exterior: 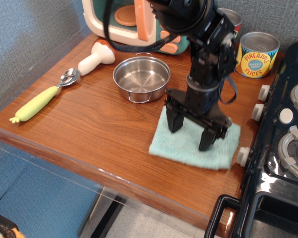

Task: Move the blue towel in front of the cans

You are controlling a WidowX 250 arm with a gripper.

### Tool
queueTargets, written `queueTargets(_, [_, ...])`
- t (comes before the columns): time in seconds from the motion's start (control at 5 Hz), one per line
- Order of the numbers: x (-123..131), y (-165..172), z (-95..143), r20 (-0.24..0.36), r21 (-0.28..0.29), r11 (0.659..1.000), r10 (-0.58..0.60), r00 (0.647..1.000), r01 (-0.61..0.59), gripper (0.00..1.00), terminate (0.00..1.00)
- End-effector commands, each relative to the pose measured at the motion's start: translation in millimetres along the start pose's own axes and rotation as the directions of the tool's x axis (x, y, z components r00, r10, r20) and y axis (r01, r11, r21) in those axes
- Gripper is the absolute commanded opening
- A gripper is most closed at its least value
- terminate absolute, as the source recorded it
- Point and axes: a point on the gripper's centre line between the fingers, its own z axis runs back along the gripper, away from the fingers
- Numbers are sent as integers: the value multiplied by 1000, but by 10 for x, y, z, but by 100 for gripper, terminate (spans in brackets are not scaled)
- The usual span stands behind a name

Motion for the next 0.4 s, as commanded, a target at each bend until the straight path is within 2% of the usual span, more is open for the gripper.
queueTargets(0.0, [767,194,55,82,-40,997,67,994,-64,100,0])
queueTargets(0.2, [1029,179,76,108,-58,997,63,992,-57,100,0])
